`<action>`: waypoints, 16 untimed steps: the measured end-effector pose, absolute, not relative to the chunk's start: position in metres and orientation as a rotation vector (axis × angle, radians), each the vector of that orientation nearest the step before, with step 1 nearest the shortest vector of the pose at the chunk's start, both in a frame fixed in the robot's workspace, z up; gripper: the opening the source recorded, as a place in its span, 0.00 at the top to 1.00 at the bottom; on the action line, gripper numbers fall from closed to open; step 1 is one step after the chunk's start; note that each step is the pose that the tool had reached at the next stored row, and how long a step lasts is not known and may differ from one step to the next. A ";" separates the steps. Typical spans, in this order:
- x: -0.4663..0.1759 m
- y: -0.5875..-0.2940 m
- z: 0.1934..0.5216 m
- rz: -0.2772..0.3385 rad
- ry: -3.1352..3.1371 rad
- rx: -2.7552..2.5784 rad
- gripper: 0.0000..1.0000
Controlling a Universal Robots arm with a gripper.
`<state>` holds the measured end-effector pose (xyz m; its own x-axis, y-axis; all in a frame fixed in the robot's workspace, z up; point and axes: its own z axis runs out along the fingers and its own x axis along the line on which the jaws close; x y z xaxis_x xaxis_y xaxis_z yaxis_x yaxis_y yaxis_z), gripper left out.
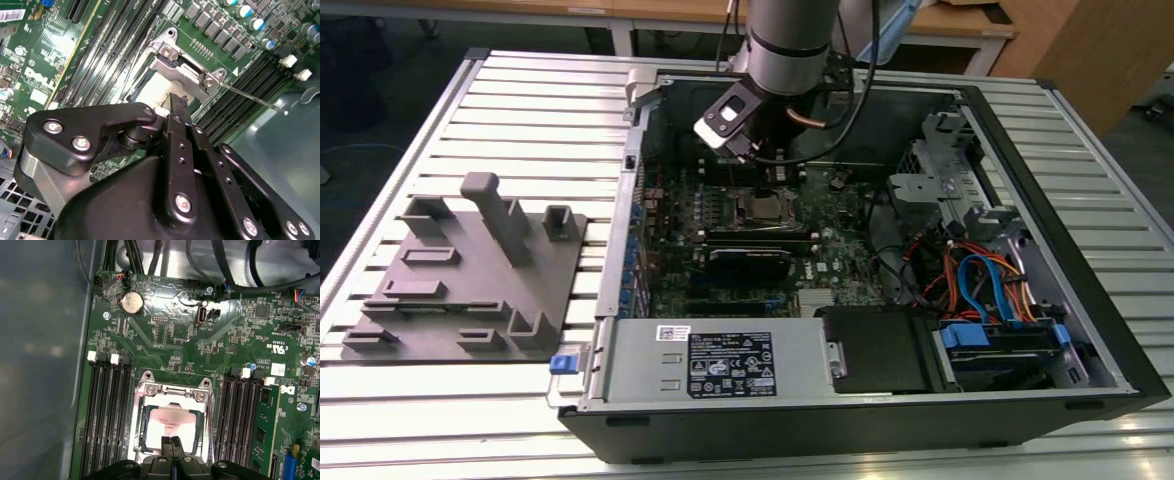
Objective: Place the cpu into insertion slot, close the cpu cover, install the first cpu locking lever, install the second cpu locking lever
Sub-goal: 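Close the cpu cover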
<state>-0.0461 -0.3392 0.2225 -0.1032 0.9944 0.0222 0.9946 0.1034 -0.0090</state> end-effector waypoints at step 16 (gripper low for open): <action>-0.051 -0.339 0.222 -0.013 -2.319 -2.086 0.90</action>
<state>-0.0507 -0.3393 0.2216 -0.1050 0.9942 0.0223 0.9944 0.1053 -0.0089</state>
